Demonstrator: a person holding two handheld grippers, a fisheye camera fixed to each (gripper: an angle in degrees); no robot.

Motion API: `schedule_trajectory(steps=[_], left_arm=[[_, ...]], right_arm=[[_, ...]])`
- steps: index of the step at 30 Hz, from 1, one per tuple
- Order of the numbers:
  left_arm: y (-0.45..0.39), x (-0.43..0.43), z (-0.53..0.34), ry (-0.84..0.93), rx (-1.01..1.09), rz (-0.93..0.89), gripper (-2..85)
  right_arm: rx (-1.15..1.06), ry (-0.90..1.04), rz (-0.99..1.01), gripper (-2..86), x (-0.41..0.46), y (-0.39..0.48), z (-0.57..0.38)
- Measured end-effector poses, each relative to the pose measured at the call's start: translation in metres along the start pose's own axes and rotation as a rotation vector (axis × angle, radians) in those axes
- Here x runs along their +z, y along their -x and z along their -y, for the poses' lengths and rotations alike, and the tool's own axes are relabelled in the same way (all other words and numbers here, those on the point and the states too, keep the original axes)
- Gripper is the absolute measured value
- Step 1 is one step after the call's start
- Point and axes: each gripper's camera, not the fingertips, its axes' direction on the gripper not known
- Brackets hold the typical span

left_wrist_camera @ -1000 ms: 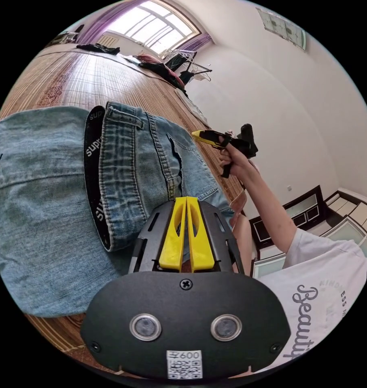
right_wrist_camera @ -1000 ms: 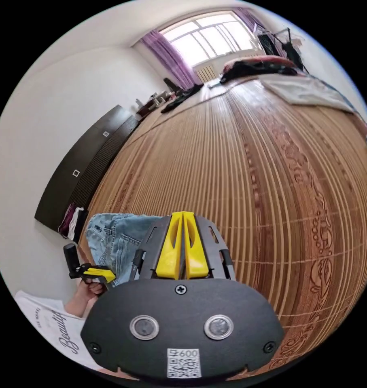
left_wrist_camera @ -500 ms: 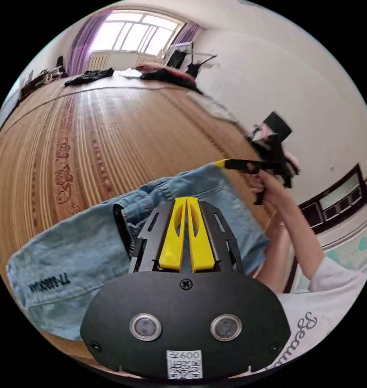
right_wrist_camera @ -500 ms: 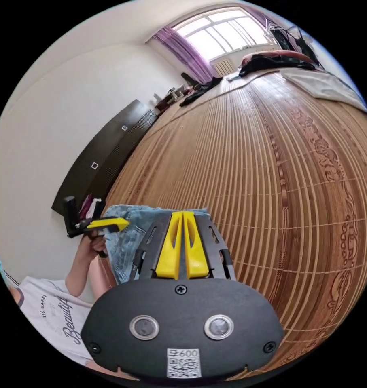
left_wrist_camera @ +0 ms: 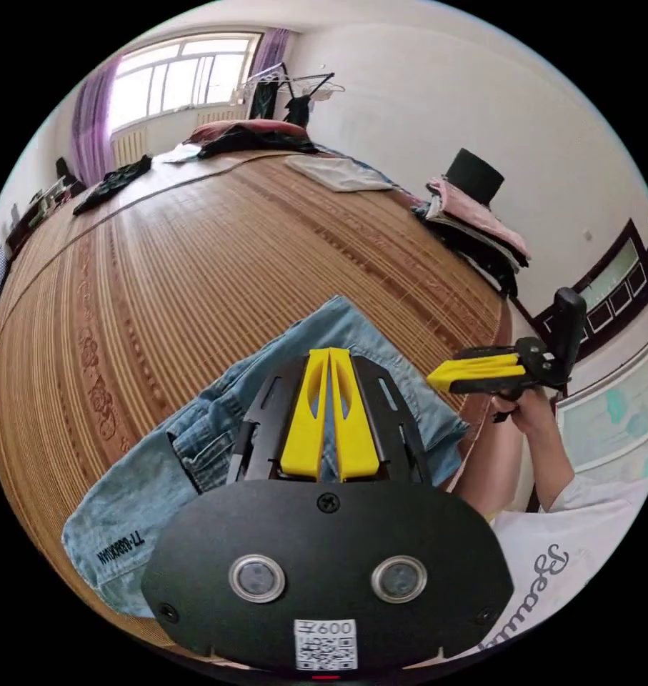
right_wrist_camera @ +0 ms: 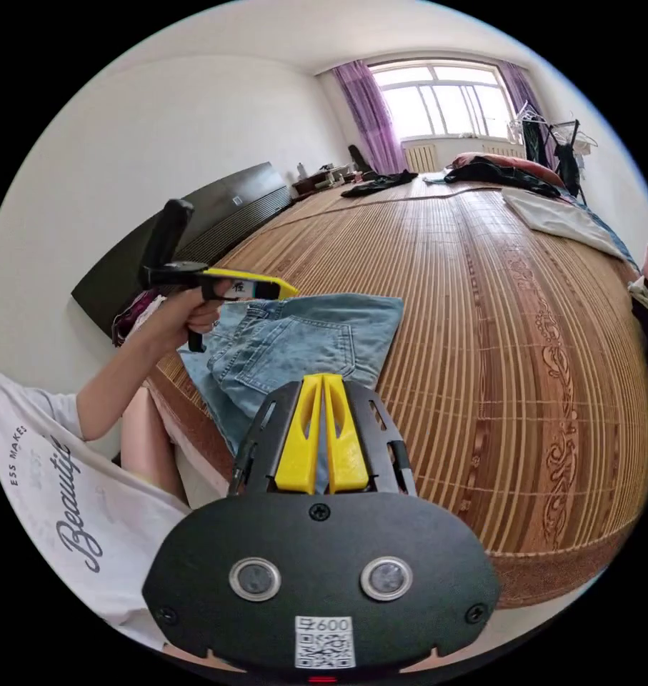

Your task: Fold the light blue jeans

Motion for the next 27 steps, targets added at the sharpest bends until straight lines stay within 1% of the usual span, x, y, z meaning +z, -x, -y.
schedule_trajectory(steps=[1,2,3,4,5,6,7,8,9,10,11,12,13,14,16,17,18,19,20,24,26,27], left_arm=[[-0.013,0.03,0.021,0.035,0.061,-0.048,0.1],[-0.018,0.071,0.039,0.115,0.092,-0.042,0.1],[-0.018,0.096,0.045,0.166,0.1,-0.01,0.1],[-0.013,0.148,0.048,0.284,0.126,0.1,0.1],[-0.007,0.189,0.04,0.353,0.193,0.172,0.1],[0.0,0.193,0.036,0.318,0.181,0.173,0.0],[0.024,0.197,0.029,0.293,0.099,0.126,0.0],[0.047,0.202,0.019,0.274,0.069,0.071,0.0],[0.06,0.204,0.014,0.26,0.053,0.038,0.0],[0.088,0.208,0.002,0.23,-0.005,-0.034,0.0],[0.112,0.215,-0.009,0.203,-0.062,-0.091,0.0],[0.121,0.218,-0.015,0.19,-0.074,-0.105,0.0],[0.133,0.223,-0.026,0.165,-0.078,-0.108,0.0],[0.138,0.228,-0.035,0.147,-0.061,-0.081,0.0],[0.14,0.237,-0.046,0.135,-0.017,-0.012,0.0],[0.143,0.243,-0.053,0.136,0.003,0.025,0.0],[0.145,0.246,-0.056,0.137,0.008,0.038,0.0],[0.153,0.252,-0.063,0.138,0.009,0.048,0.0],[0.163,0.258,-0.071,0.138,0.006,0.049,0.0],[0.194,0.274,-0.094,0.131,0.0,0.046,0.0],[0.215,0.283,-0.113,0.115,-0.015,0.029,0.1],[0.221,0.285,-0.118,0.11,-0.022,0.022,0.1]], right_arm=[[0.008,-0.006,0.007,-0.9,0.013,0.004,-0.018],[0.033,0.02,-0.029,-0.9,0.031,0.004,-0.037],[0.033,0.05,-0.055,-0.9,0.041,0.003,-0.047],[0.032,0.113,-0.109,-0.9,0.058,0.0,-0.07],[0.055,0.088,-0.123,-0.9,0.059,-0.004,-0.101],[0.069,0.056,-0.117,-0.9,0.054,-0.005,-0.118],[0.075,0.017,-0.102,-0.9,0.048,-0.006,-0.149],[0.081,0.013,-0.096,-0.9,0.044,-0.007,-0.169],[0.084,0.018,-0.093,-0.9,0.043,-0.008,-0.175],[0.076,0.066,-0.098,-0.9,0.042,-0.009,-0.18],[0.065,0.107,-0.139,-0.9,0.039,-0.008,-0.182],[0.061,0.119,-0.176,-0.9,0.037,-0.007,-0.184],[0.061,0.083,-0.259,-0.9,0.028,-0.003,-0.19],[0.048,-0.033,-0.273,-0.9,0.017,0.002,-0.2],[0.029,-0.129,-0.213,-0.9,0.03,0.0,-0.212],[0.004,-0.064,-0.164,-0.9,0.064,-0.006,-0.216],[-0.003,0.003,-0.153,-0.9,0.087,-0.011,-0.219],[-0.016,0.11,-0.169,-0.9,0.122,-0.018,-0.236],[-0.018,-0.001,-0.184,-0.9,0.107,-0.016,-0.262],[0.03,0.039,-0.155,-0.9,0.092,-0.032,-0.308],[-0.011,-0.095,-0.142,-0.9,0.083,-0.024,-0.331],[-0.025,-0.124,-0.133,-0.9,0.086,-0.022,-0.335]])
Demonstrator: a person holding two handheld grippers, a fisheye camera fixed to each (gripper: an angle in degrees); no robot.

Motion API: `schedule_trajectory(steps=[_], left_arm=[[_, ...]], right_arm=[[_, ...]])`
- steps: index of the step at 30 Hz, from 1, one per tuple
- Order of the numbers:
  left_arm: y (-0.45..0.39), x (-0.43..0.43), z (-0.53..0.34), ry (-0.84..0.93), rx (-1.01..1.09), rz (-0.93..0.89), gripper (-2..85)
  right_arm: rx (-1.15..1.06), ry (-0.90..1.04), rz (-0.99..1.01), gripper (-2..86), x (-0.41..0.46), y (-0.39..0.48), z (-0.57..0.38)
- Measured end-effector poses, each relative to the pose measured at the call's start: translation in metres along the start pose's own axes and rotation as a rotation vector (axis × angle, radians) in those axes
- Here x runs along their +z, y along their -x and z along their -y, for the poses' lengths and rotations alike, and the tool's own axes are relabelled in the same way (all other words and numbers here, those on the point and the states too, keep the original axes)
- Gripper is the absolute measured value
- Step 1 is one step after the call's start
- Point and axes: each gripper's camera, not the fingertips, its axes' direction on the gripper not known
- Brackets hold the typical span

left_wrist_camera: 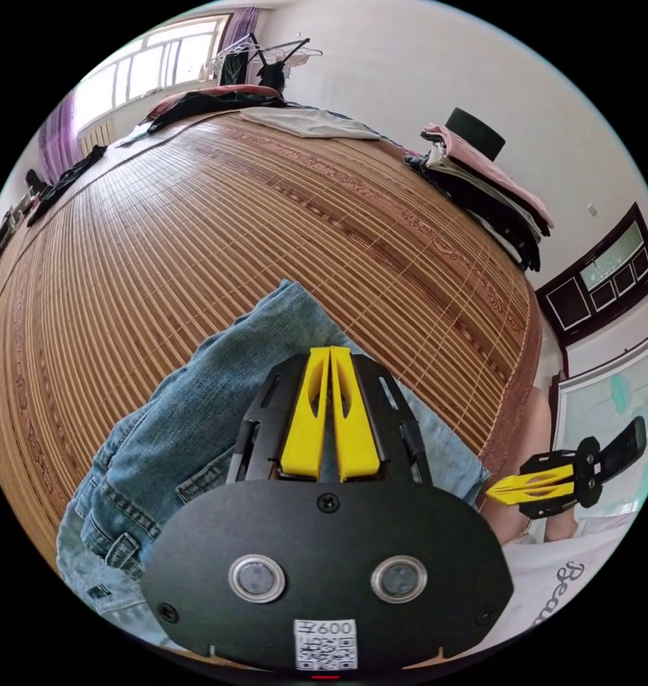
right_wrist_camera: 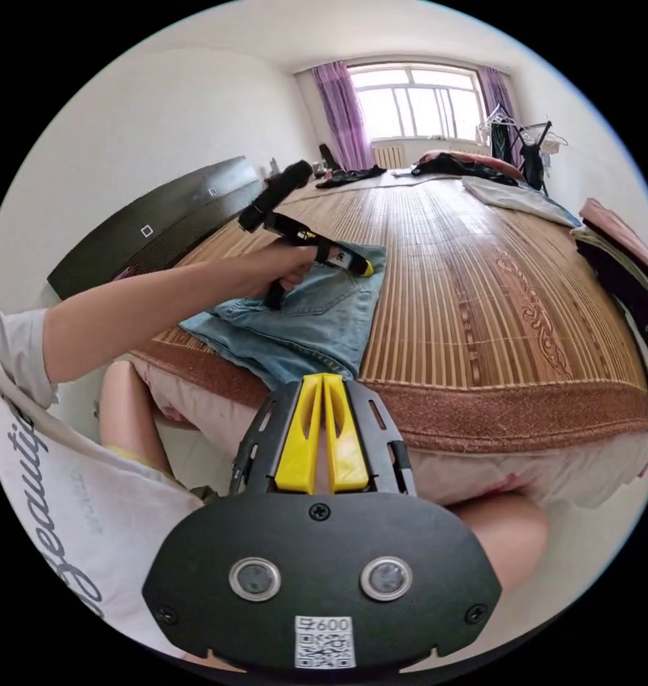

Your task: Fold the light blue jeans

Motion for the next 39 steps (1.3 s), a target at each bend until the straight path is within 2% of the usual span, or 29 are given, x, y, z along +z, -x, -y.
schedule_trajectory(steps=[1,3,5,9,13,15,18,21,23,26,29,31,39], left_arm=[[0.01,0.005,-0.009,-0.007,-0.008,-0.011,0.2],[0.021,0.013,-0.022,-0.009,-0.009,-0.004,0.2],[0.029,0.024,-0.038,-0.005,0.007,0.03,0.1],[0.047,0.04,-0.065,-0.011,0.012,0.037,0.1],[0.06,0.054,-0.1,-0.02,0.023,0.055,0.1],[0.056,0.06,-0.116,-0.025,0.049,0.101,0.2],[0.039,0.052,-0.143,0.008,0.129,0.157,0.3],[-0.005,0.005,-0.215,-0.108,0.316,0.179,0.6],[-0.05,-0.017,-0.311,-0.178,0.495,0.253,1.1],[-0.098,-0.007,-0.426,-0.193,0.703,0.419,1.5],[-0.128,0.018,-0.499,-0.15,0.88,0.57,1.7],[-0.135,0.035,-0.517,-0.116,0.913,0.646,1.9],[-0.148,0.049,-0.557,-0.129,0.96,0.705,3.4]], right_arm=[[-0.019,0.005,0.009,-0.9,0.015,0.003,-0.006],[-0.058,0.174,0.003,-0.9,0.061,0.005,-0.016],[-0.053,0.134,-0.023,-0.9,0.059,0.003,-0.048],[-0.032,0.222,-0.005,-0.9,0.063,-0.021,-0.077],[-0.004,-0.028,-0.008,-0.9,0.022,-0.048,-0.084],[-0.023,-0.03,-0.076,-0.9,0.032,-0.059,-0.074],[-0.032,0.082,-0.19,-0.9,0.063,-0.095,-0.053],[0.013,0.032,-0.062,-0.9,0.051,-0.143,-0.05],[0.05,0.022,0.012,-0.9,0.051,-0.18,-0.049],[0.038,0.054,-0.015,-0.9,0.065,-0.212,-0.039],[0.007,0.084,-0.025,-0.9,0.082,-0.234,-0.019],[-0.005,0.094,-0.014,-0.9,0.091,-0.246,-0.006],[-0.027,0.119,-0.009,-0.9,0.121,-0.286,0.013]])
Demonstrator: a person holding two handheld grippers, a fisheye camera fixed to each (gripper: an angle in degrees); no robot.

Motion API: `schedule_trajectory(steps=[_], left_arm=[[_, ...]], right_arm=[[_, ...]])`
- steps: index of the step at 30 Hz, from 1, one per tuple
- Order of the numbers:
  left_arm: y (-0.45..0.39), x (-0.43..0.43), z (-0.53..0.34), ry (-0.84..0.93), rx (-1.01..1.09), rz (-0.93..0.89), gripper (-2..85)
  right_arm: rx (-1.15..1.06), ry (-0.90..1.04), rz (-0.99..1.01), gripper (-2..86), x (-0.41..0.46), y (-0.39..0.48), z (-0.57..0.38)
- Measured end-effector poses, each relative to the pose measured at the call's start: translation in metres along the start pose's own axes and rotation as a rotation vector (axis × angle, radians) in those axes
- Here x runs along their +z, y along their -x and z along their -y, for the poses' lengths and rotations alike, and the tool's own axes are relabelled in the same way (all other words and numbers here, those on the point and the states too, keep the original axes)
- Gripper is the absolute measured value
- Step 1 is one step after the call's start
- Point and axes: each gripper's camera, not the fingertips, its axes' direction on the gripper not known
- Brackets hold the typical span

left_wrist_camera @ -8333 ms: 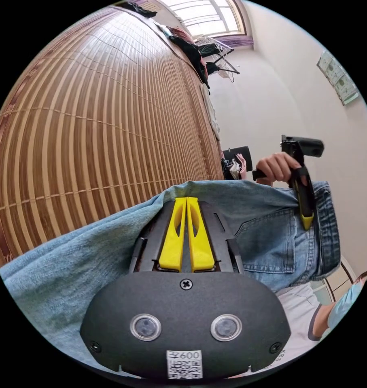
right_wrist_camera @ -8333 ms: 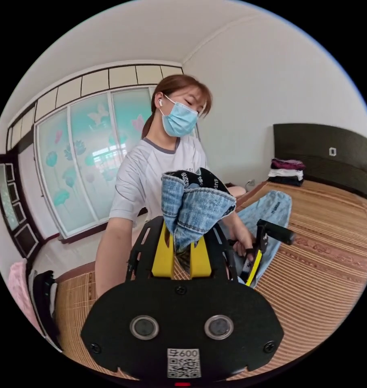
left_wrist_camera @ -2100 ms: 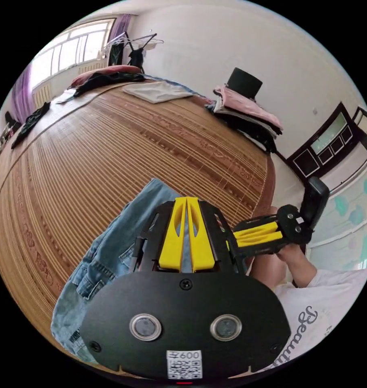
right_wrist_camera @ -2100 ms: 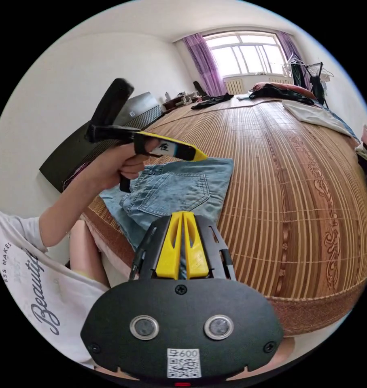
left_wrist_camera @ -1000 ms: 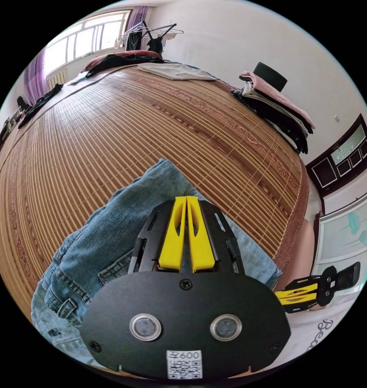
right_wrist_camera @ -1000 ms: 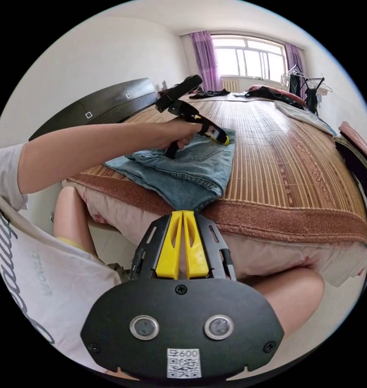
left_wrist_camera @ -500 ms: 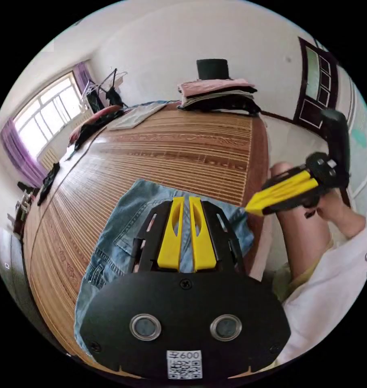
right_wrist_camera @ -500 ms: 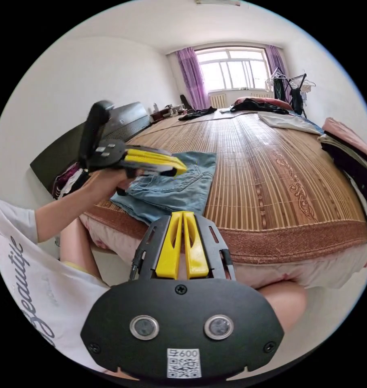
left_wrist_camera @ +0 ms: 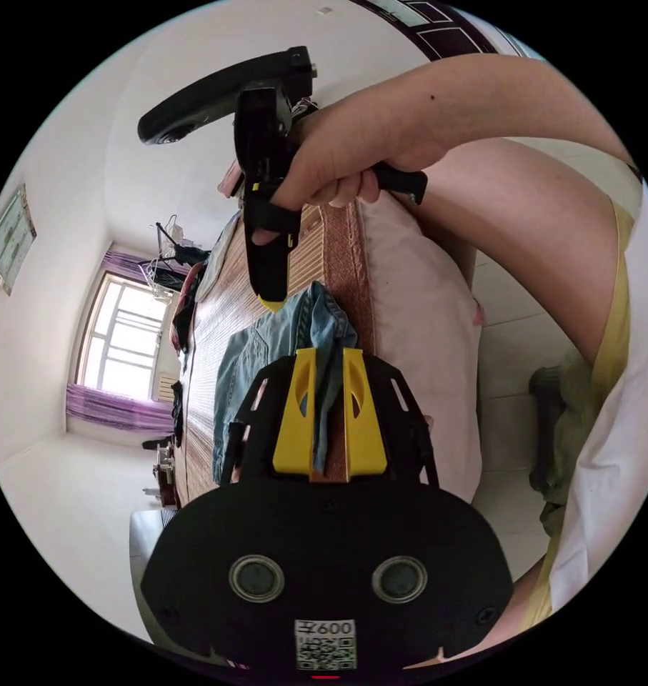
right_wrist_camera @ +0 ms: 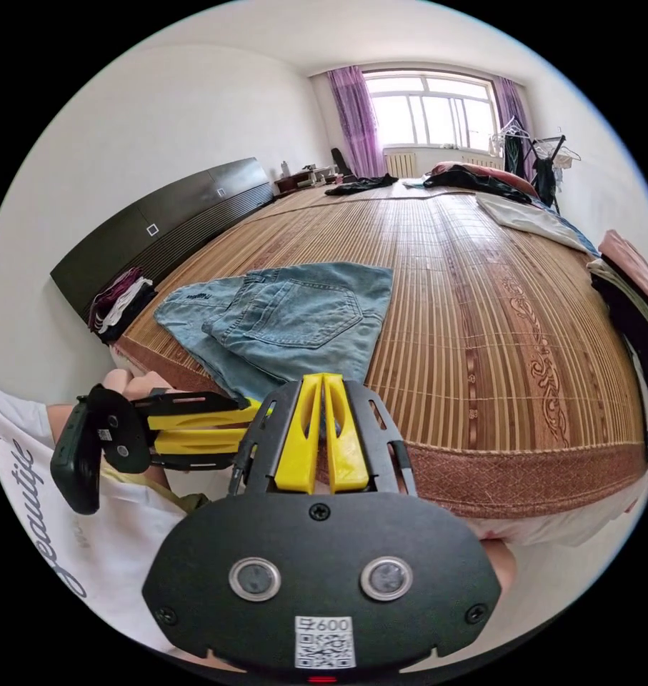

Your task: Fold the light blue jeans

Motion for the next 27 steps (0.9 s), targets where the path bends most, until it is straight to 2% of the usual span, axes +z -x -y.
schedule_trajectory(steps=[4,6,11,14,18,20,27], left_arm=[[0.006,-0.026,-0.01,-0.028,-0.078,0.004,2.9],[0.019,-0.038,-0.017,-0.026,-0.201,-0.068,3.3],[0.07,-0.057,-0.06,-0.087,-0.676,-0.379,6.5],[0.092,-0.069,-0.074,-0.157,-0.831,-0.455,7.2],[0.116,-0.089,-0.075,-0.187,-0.881,-0.399,7.4],[0.133,-0.09,-0.072,-0.154,-0.899,-0.453,7.3],[0.185,-0.13,-0.072,-0.211,-0.998,-0.473,4.9]], right_arm=[[0.024,0.006,0.019,-0.9,0.008,-0.035,0.002],[0.043,-0.007,0.029,-0.9,0.007,-0.052,0.0],[0.097,-0.046,0.084,-0.9,0.003,-0.102,0.005],[0.1,-0.059,0.109,-0.9,0.004,-0.119,0.014],[0.084,-0.055,0.098,-0.9,0.011,-0.131,0.023],[0.079,-0.061,0.104,-0.9,0.018,-0.14,0.028],[0.065,-0.008,0.115,-0.9,0.057,-0.166,0.028]])
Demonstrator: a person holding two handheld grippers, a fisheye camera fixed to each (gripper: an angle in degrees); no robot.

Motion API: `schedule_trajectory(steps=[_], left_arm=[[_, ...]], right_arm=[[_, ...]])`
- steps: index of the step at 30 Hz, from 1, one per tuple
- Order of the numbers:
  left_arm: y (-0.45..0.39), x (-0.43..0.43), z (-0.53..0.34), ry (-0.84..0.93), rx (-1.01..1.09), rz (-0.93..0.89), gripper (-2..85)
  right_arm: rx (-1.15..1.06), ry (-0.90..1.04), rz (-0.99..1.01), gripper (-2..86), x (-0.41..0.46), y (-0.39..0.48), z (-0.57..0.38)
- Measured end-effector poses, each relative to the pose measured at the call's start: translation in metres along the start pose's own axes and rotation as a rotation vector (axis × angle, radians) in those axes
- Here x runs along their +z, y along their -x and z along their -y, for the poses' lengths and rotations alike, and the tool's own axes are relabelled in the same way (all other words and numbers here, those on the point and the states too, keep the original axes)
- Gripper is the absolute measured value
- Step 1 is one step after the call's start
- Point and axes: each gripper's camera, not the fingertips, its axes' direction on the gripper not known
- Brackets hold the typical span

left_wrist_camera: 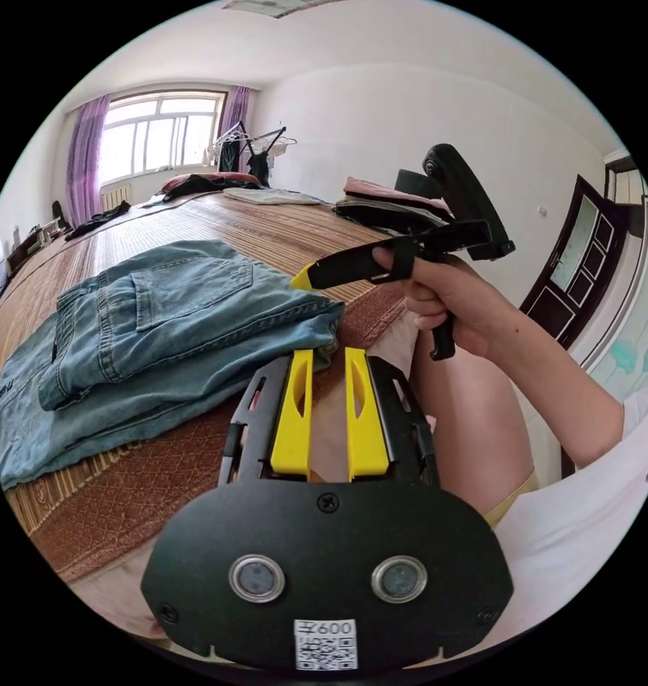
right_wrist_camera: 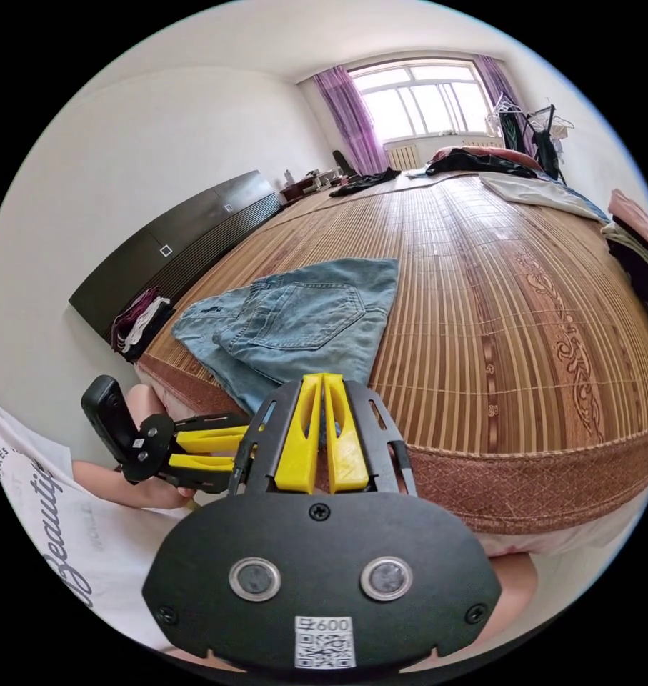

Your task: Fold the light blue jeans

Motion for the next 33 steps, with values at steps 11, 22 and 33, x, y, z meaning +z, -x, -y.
schedule_trajectory(steps=[11,22,33], left_arm=[[-0.081,-0.091,0.067,-0.047,0.115,0.243,1.9],[0.067,-0.368,0.111,-0.133,-0.343,0.318,8.4],[0.4,-0.605,0.012,-0.421,-1.328,0.059,15.2]], right_arm=[[-0.086,0.045,-0.12,-0.9,0.059,-0.01,-0.024],[-0.201,-0.061,-0.259,-0.8,0.058,0.031,-0.087],[-0.294,-0.191,-0.06,-0.8,0.042,0.168,-0.074]])
